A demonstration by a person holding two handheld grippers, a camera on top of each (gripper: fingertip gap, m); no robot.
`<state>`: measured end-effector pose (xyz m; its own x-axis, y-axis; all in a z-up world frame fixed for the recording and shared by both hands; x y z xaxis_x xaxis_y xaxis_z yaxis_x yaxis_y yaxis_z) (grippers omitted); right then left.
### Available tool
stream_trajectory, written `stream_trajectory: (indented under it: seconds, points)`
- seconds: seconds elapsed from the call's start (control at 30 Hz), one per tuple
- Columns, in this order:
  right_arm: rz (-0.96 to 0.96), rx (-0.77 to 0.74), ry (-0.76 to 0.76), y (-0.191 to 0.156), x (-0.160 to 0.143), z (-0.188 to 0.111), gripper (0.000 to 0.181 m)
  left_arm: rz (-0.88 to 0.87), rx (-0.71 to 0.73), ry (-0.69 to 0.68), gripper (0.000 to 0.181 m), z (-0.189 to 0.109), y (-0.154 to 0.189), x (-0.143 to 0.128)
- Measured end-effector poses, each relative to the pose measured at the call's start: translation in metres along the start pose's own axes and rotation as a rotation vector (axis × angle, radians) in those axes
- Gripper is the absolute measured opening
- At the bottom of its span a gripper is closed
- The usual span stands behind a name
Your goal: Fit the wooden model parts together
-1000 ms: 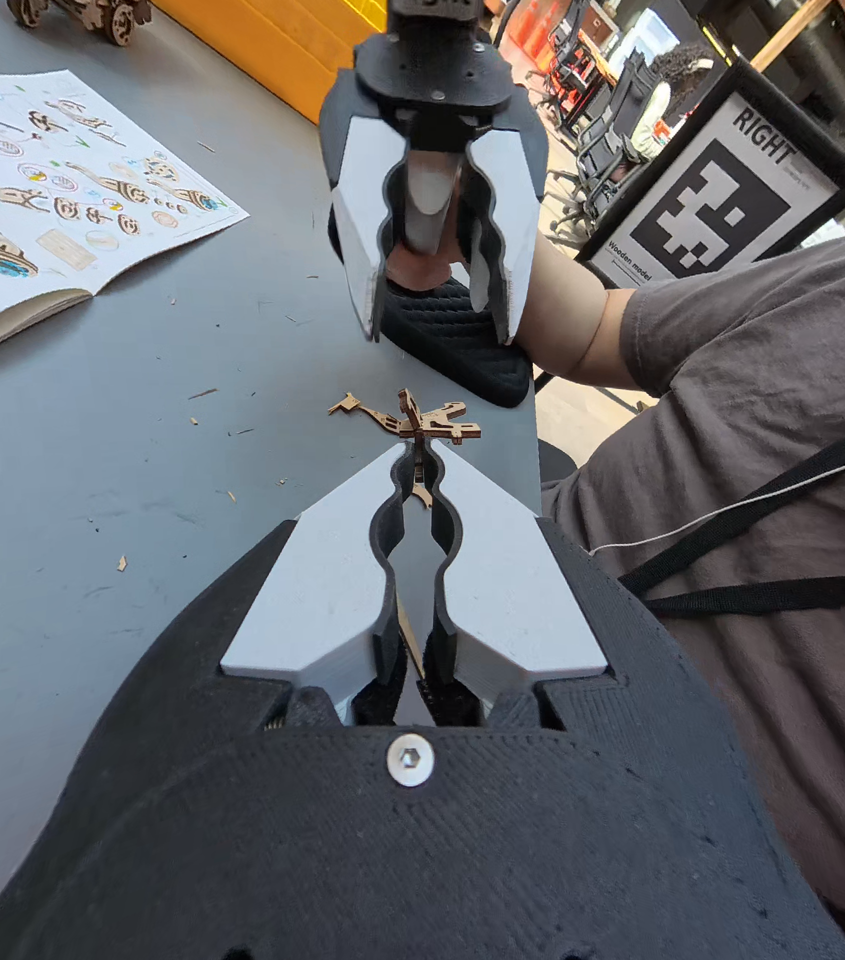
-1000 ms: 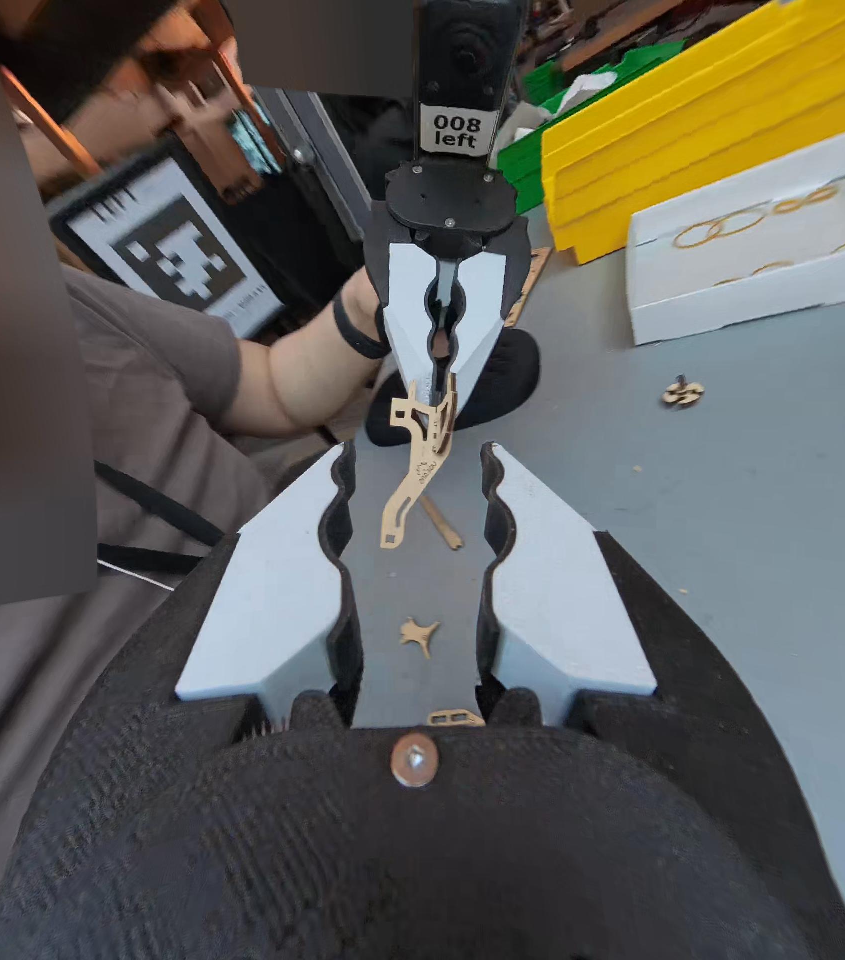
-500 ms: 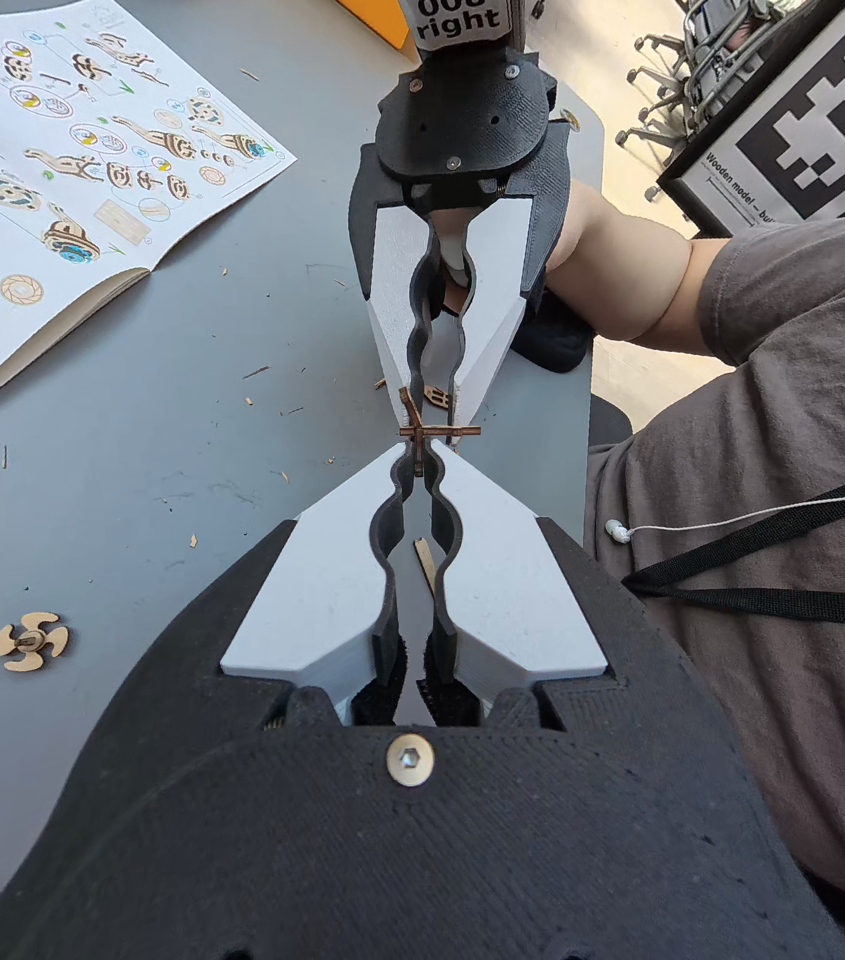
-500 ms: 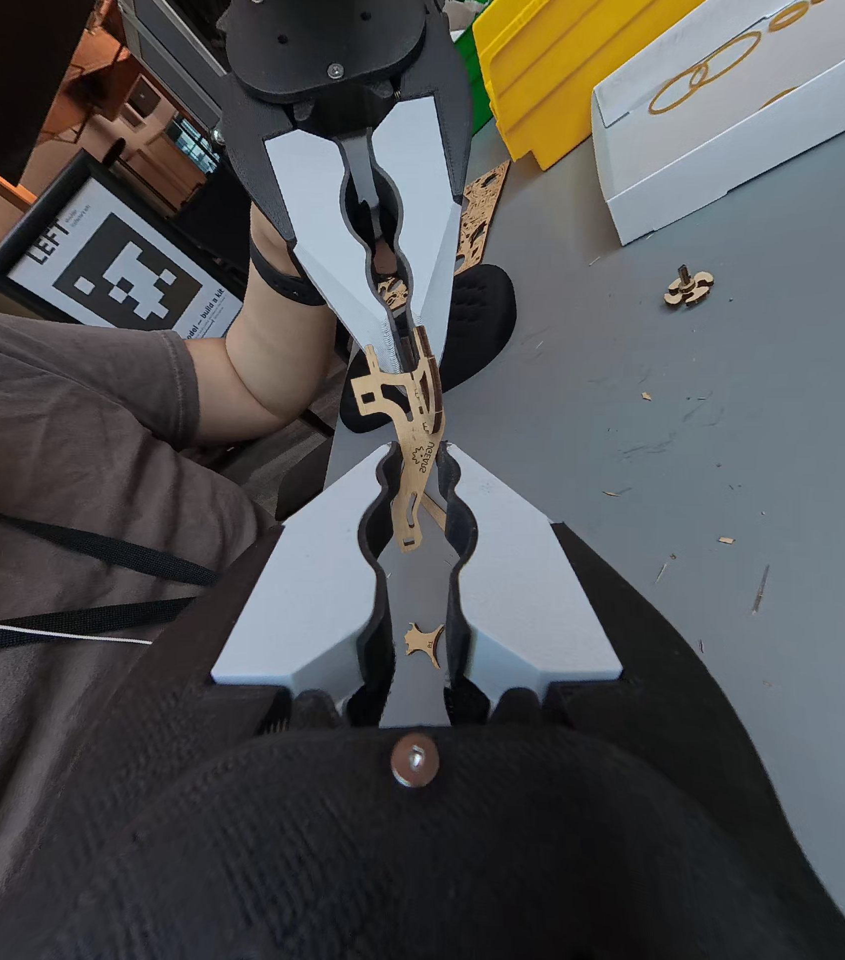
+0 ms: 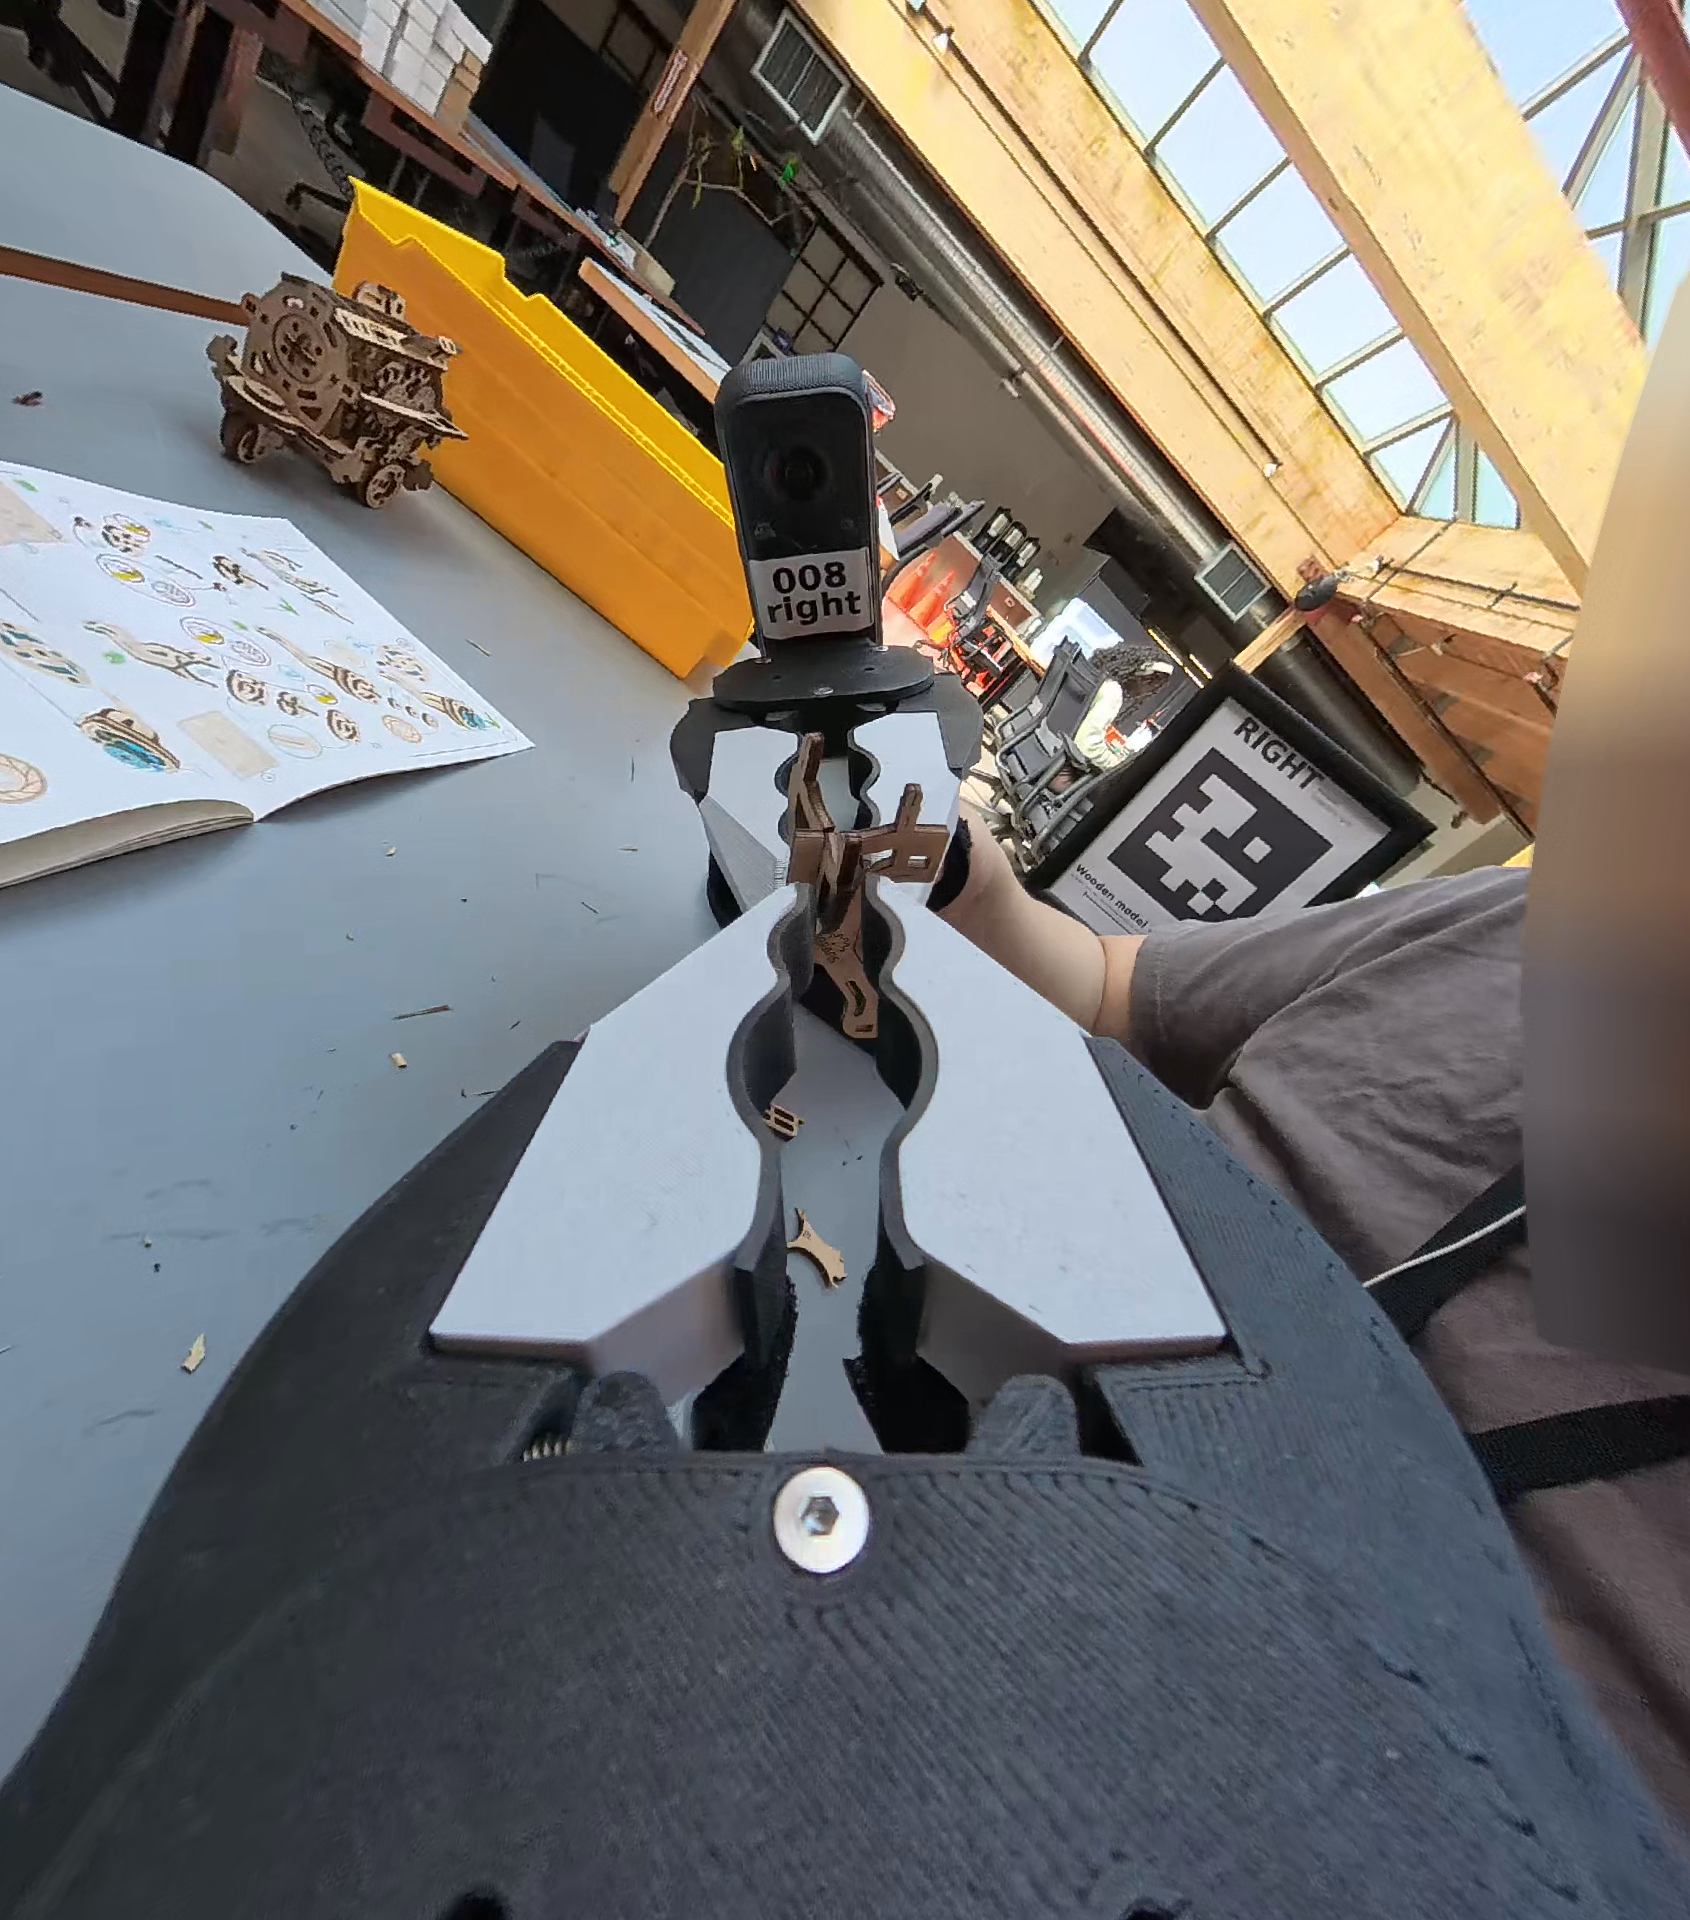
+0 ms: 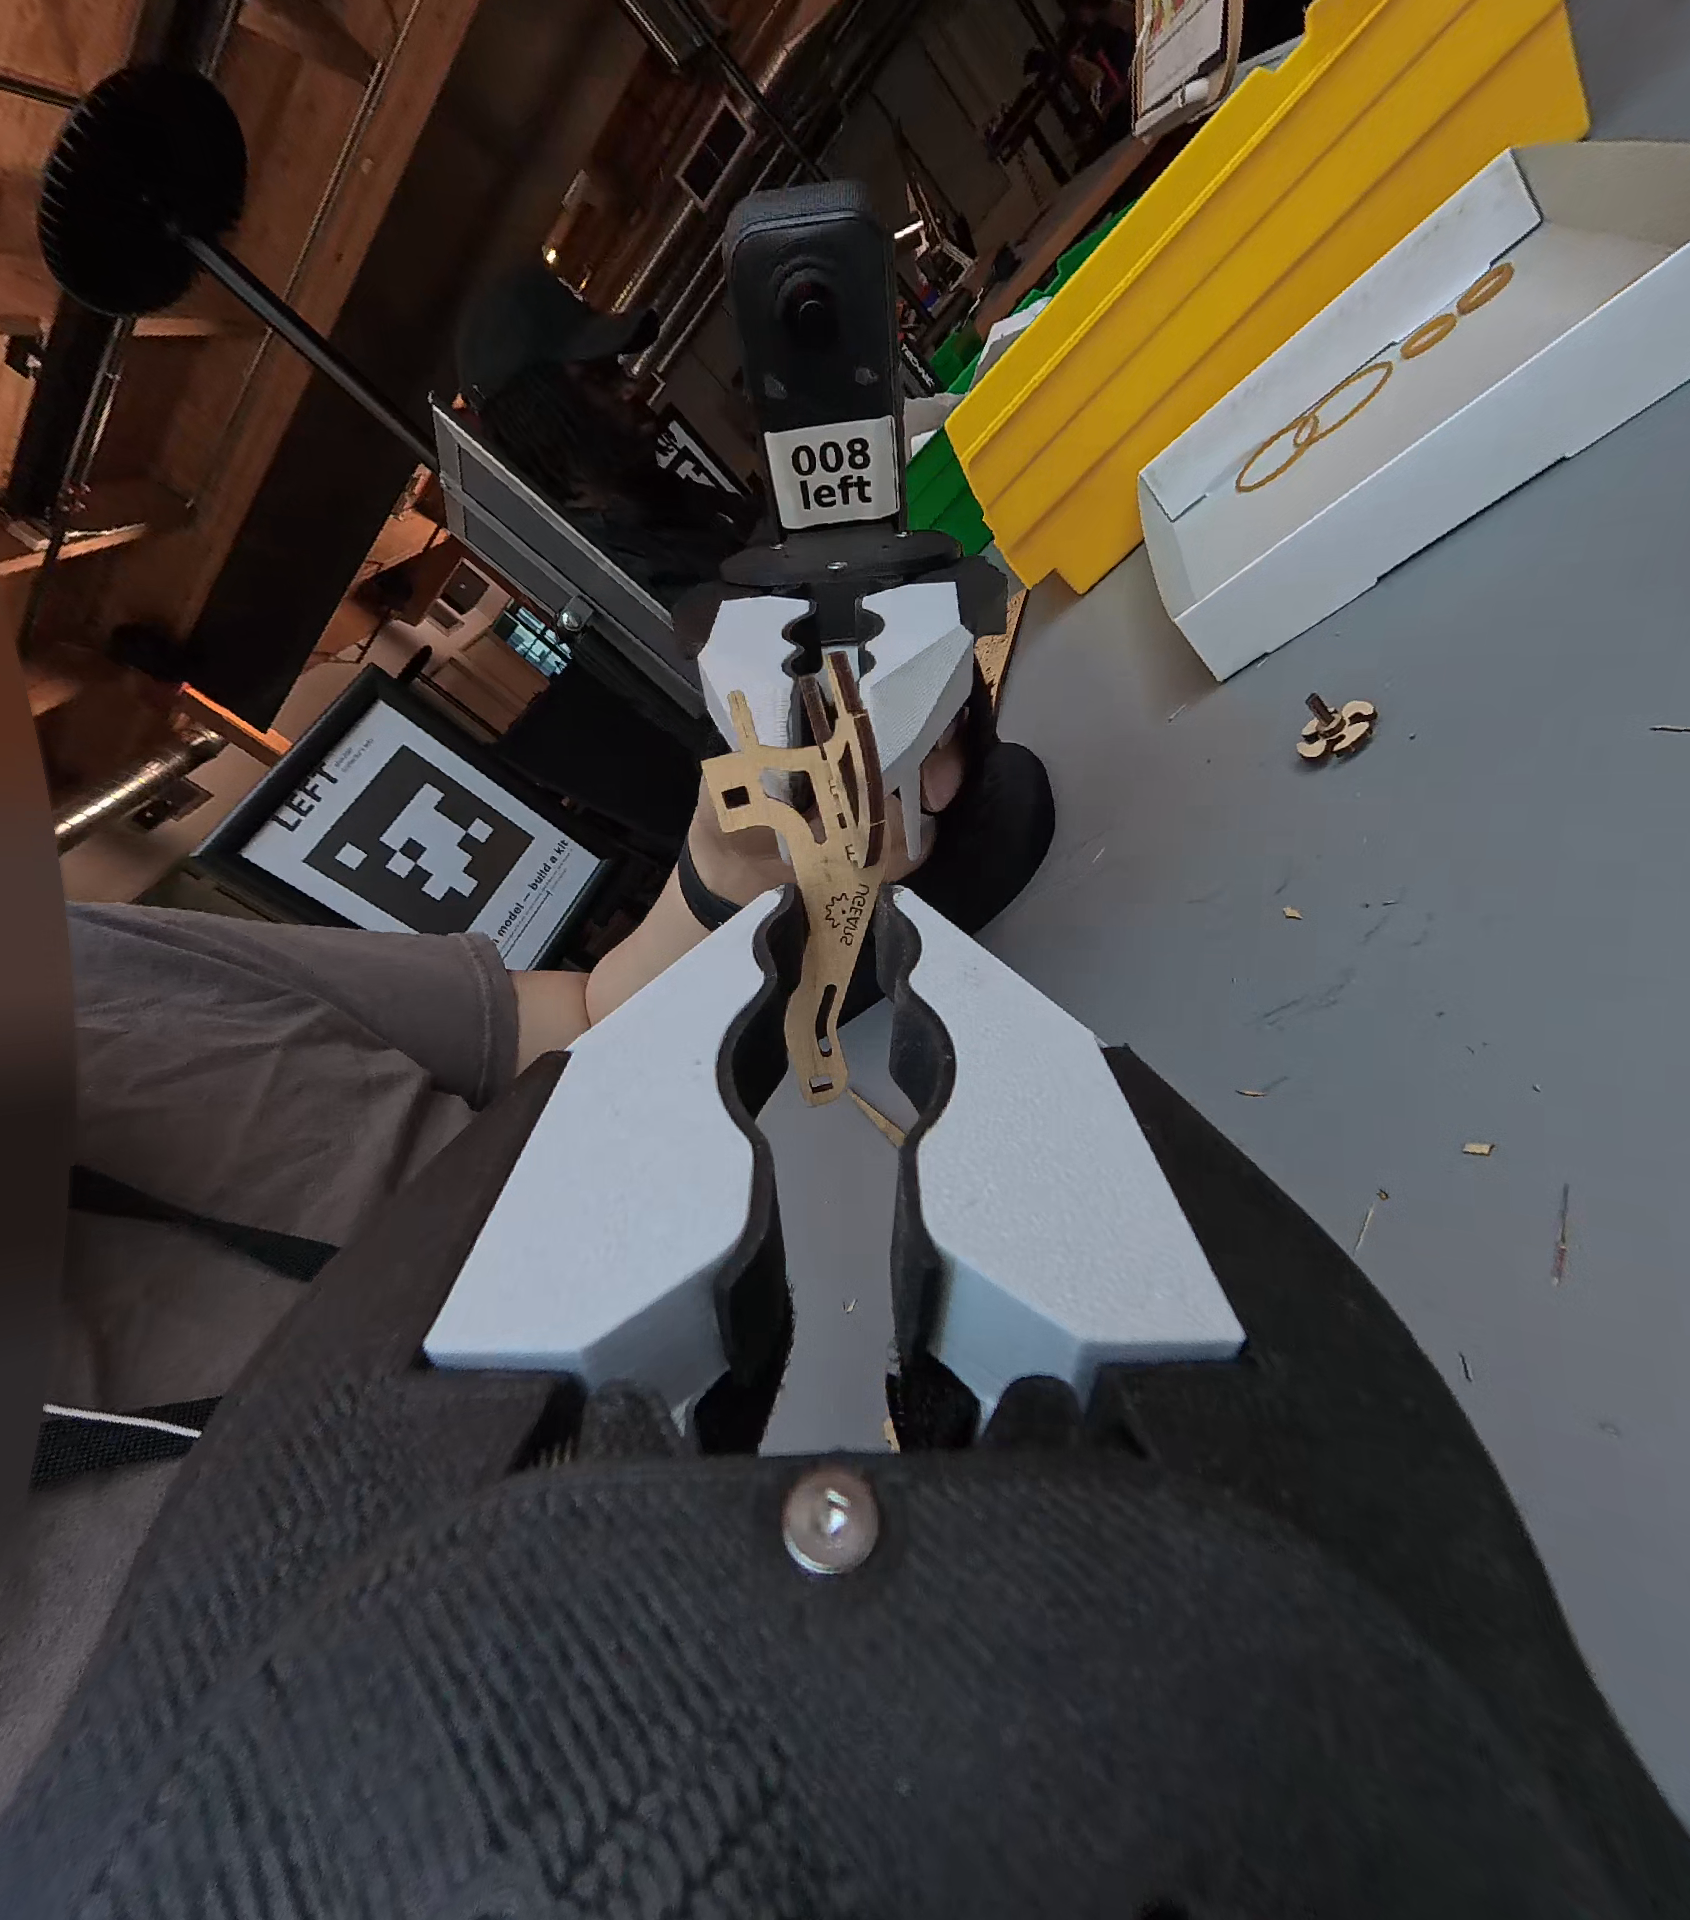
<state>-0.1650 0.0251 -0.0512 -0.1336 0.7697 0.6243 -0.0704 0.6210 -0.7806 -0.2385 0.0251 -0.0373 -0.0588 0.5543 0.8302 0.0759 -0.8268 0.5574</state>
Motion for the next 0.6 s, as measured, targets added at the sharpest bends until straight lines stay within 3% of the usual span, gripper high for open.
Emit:
stream_trajectory:
  seconds: [0.2, 0.3, 0.43, 0.6]
  points:
    - [-0.042, -0.024, -0.013, 0.001, -0.002, 0.002, 0.014, 0.043, 0.023, 0.015, 0.000, 0.002, -0.006, 0.001]
    - [-0.100, -0.080, -0.055, 0.005, 0.000, -0.009, 0.038, 0.033, -0.028, 0.032, 0.000, -0.001, -0.002, 0.001]
    - [-0.193, -0.035, -0.045, -0.003, 0.007, -0.019, 0.019, 0.049, -0.094, 0.025, 0.000, -0.001, 0.004, -0.005]
    - [-0.159, 0.016, -0.044, -0.004, 0.004, -0.015, 0.013, 0.078, -0.110, -0.019, 0.000, 0.006, 0.006, -0.013]
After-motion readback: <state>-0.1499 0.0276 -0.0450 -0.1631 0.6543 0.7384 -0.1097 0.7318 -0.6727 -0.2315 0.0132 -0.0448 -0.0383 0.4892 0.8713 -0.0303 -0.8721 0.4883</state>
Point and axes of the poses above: each gripper's, where its closed fingertips meet, z out along the fingers, x out of its top, y = z × x across the jaws, the point moved 4 cm from there along -z, back along the fingers, and after that the axes turned 6 degrees about z, right-handed, at the moved point
